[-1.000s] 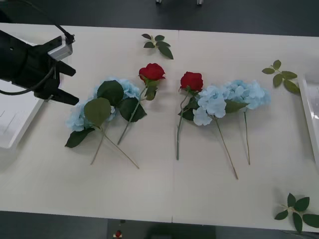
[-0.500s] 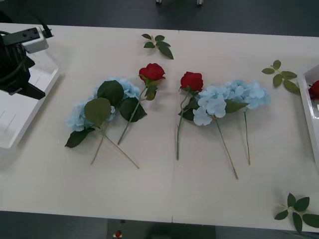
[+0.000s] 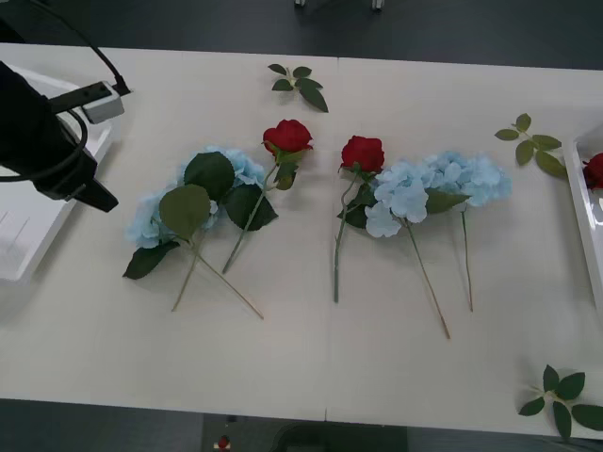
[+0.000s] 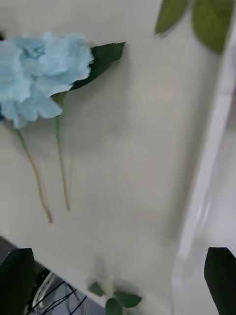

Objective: Put the red flowers into the right box and the blue flowers into the left box

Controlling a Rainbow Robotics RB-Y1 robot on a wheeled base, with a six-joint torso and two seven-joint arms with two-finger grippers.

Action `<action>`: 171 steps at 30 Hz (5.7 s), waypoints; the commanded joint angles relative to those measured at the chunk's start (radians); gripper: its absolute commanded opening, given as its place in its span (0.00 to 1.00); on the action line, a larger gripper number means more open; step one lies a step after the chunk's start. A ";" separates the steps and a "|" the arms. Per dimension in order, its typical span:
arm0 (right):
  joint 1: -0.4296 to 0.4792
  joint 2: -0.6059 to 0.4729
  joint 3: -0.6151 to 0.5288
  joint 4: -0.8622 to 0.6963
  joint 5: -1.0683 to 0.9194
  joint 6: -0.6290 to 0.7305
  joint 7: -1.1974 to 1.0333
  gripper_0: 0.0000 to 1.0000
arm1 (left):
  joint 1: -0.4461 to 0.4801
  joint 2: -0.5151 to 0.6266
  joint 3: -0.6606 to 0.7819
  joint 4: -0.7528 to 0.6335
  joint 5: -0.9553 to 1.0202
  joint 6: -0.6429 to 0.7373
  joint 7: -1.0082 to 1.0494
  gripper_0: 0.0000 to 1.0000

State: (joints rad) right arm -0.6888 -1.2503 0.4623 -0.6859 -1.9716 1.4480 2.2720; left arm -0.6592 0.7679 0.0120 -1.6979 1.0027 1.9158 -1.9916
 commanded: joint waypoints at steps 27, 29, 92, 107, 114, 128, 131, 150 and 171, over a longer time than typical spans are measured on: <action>0.308 -0.117 -0.008 -1.035 0.407 -0.502 -0.855 1.00 | 0.075 -0.015 -0.210 -0.031 0.011 -0.051 1.094 1.00; 0.327 -0.106 -0.008 -1.075 0.461 -0.511 -0.907 1.00 | 0.084 -0.018 -0.227 -0.031 -0.009 -0.089 1.099 1.00; 0.140 0.311 0.332 -0.822 1.277 -0.641 -1.322 0.00 | 0.089 -0.073 -0.638 0.193 -0.434 -0.775 1.274 1.00; 0.071 0.259 0.314 -0.859 1.182 -0.629 -1.315 0.00 | 0.089 -0.074 -0.647 0.193 -0.446 -0.787 1.266 0.00; 0.037 0.130 0.099 -1.078 0.968 -0.399 -1.307 0.00 | 0.085 -0.070 -0.646 0.178 -0.437 -0.778 1.255 0.00; 0.043 0.064 -0.358 -1.222 0.522 -0.130 -1.106 0.00 | 0.061 -0.053 -0.514 0.024 -0.326 -0.508 1.220 0.00; 0.060 0.078 -0.363 -1.209 0.407 -0.238 -1.000 0.00 | 0.058 -0.053 -0.460 0.001 -0.297 -0.452 1.175 0.00; 0.143 0.233 -0.214 -1.046 -0.136 -0.528 -0.315 0.00 | -0.059 -0.051 -0.112 -0.117 -0.174 -0.066 1.001 0.00; -0.057 0.198 0.294 -1.252 -0.228 -1.193 -0.246 0.00 | -0.209 0.042 0.094 0.092 -0.291 0.004 0.660 0.00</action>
State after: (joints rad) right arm -0.6954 -1.0262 0.7504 -1.8974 -2.1834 0.2799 2.0371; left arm -0.8438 0.7609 0.0706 -1.6431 0.7196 1.9174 -1.2796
